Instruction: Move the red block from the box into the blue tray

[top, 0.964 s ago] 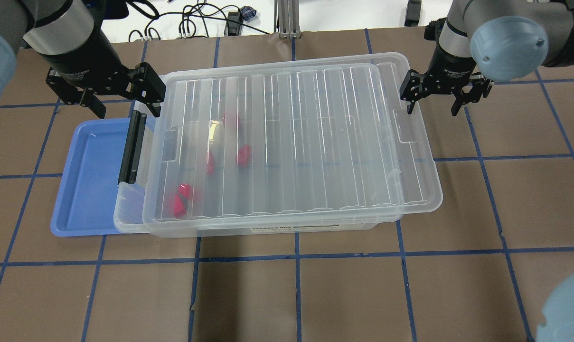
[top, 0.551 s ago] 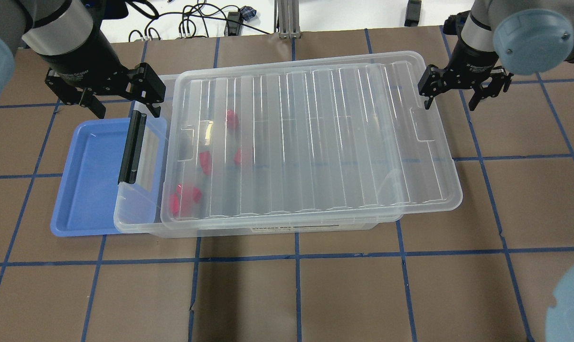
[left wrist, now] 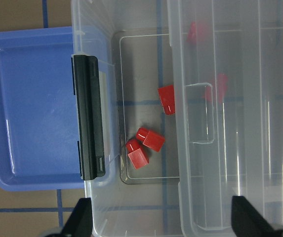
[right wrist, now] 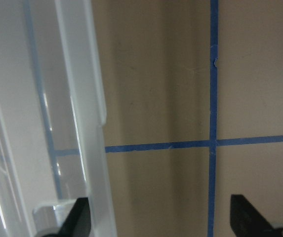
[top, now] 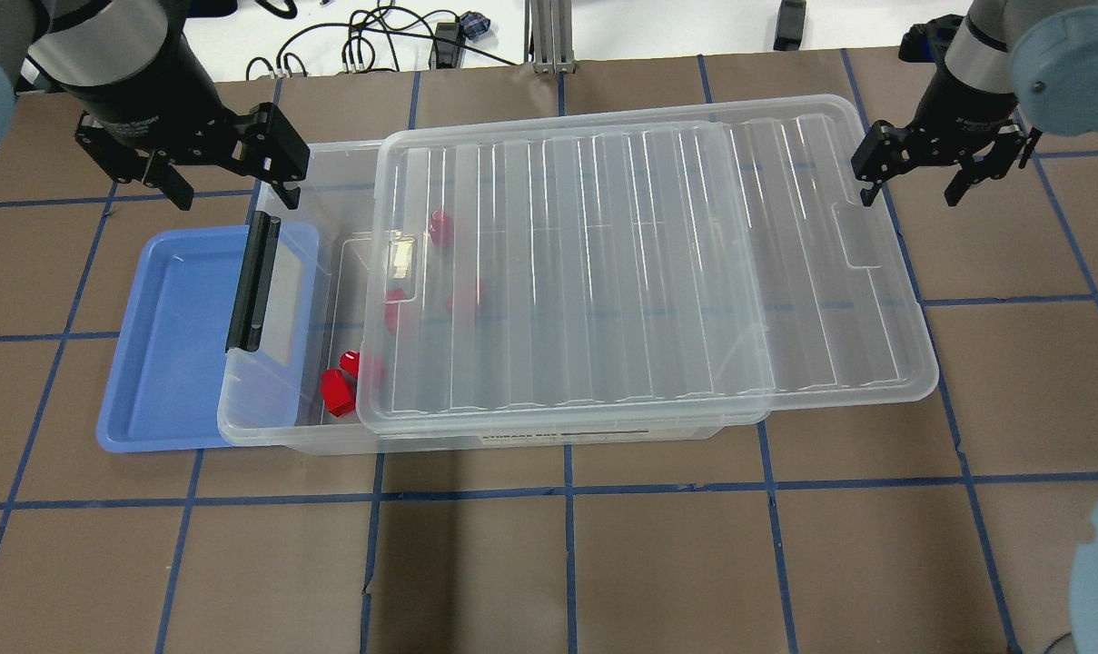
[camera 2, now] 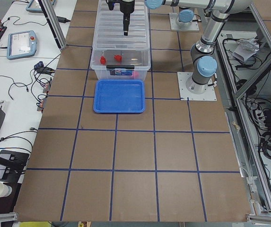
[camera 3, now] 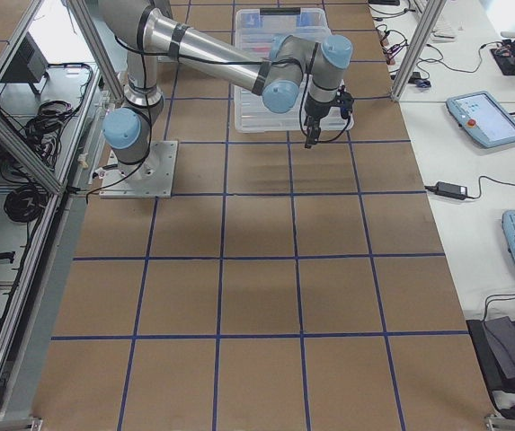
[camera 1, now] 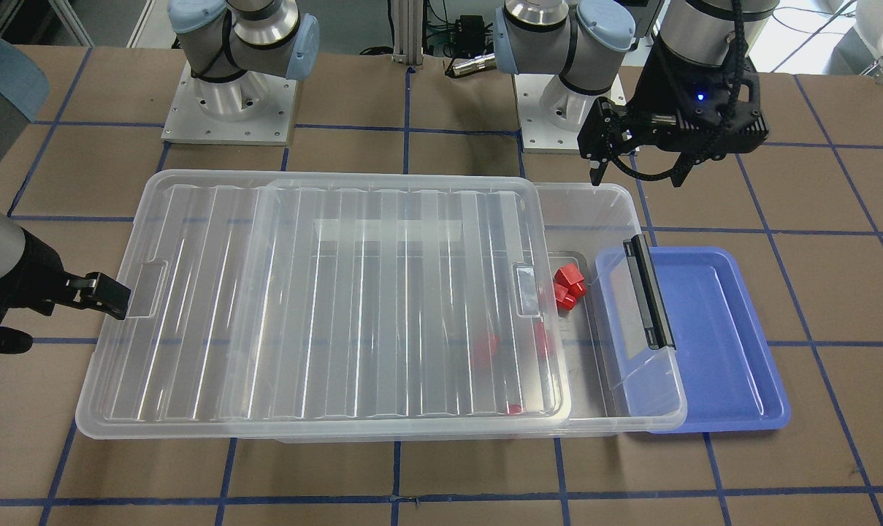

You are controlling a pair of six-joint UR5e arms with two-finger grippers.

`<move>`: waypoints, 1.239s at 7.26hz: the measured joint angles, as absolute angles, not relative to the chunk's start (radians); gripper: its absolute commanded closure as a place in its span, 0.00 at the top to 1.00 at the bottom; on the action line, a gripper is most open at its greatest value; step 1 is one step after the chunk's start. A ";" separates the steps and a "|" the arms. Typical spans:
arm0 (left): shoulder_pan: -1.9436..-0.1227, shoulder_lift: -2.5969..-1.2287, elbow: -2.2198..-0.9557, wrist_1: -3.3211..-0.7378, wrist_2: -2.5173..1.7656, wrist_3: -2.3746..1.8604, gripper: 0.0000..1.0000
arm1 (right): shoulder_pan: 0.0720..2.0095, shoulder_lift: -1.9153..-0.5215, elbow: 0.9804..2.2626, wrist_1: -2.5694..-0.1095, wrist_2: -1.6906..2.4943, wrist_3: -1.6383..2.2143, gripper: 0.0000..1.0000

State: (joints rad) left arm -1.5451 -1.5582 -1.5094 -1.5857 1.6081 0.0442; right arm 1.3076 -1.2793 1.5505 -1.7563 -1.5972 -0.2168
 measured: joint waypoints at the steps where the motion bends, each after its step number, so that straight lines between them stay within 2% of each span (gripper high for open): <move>1: -1.542 -1.573 -1.499 -1.589 1.610 0.042 1.00 | 1.288 -1.280 1.549 -1.757 -1.599 -0.250 1.00; 4: -1.548 -1.623 -1.507 -1.623 1.575 0.011 1.00 | 1.237 -1.281 1.548 -1.761 -1.618 -0.350 1.00; 9: -1.580 -1.713 -1.624 -1.404 1.538 -0.053 1.00 | 1.215 -1.278 1.548 -1.789 -1.654 -0.428 1.00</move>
State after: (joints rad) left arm -1.5801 -1.7133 -1.6242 -1.4038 1.5379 -0.0529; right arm 1.2151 -1.2781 1.5480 -1.7889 -1.6538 -0.4277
